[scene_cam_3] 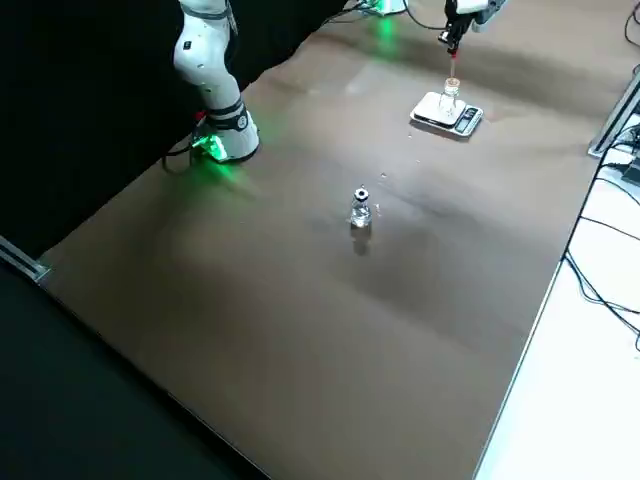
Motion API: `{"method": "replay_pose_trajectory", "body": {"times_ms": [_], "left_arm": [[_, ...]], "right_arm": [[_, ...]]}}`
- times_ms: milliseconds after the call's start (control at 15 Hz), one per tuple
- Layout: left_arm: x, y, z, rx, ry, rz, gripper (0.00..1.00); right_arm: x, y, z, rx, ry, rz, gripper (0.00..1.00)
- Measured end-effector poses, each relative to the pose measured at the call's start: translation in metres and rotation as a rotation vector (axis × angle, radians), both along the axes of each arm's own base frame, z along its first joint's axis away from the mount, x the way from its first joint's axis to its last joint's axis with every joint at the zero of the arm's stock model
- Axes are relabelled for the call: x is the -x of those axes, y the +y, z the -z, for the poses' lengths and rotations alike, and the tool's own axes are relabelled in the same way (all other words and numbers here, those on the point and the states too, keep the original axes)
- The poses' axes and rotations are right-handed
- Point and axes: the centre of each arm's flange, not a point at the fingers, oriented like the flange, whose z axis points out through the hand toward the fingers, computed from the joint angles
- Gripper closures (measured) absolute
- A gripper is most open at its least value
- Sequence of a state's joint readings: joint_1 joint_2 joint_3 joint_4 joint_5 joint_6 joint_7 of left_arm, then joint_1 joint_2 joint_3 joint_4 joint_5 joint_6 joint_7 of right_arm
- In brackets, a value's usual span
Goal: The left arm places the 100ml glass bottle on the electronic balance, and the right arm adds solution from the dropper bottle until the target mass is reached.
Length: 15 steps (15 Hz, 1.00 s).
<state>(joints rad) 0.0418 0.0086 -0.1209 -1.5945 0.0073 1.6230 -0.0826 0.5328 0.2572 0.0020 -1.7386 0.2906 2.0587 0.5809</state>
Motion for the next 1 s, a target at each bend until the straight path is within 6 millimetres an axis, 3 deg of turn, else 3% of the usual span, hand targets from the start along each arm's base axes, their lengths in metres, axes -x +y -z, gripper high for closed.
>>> {"method": "replay_pose_trajectory", "body": {"times_ms": [200, 400, 667, 1000], "left_arm": [[0.000, 0.000, 0.000, 0.000, 0.001, -0.001, 0.00], [0.000, 0.000, 0.001, 0.000, 0.002, -0.001, 0.00], [0.000, 0.000, 0.002, 0.000, 0.005, 0.000, 0.00], [0.000, 0.000, 0.004, 0.000, 0.008, 0.000, 0.00]], "right_arm": [[-0.007, -0.028, -0.027, -0.008, -0.007, 0.036, 0.95], [-0.016, -0.072, -0.043, 0.020, 0.044, 0.078, 0.95], [-0.038, -0.158, -0.055, 0.129, 0.102, 0.125, 0.95], [-0.053, -0.282, -0.048, 0.229, 0.131, 0.086, 0.95]]}}
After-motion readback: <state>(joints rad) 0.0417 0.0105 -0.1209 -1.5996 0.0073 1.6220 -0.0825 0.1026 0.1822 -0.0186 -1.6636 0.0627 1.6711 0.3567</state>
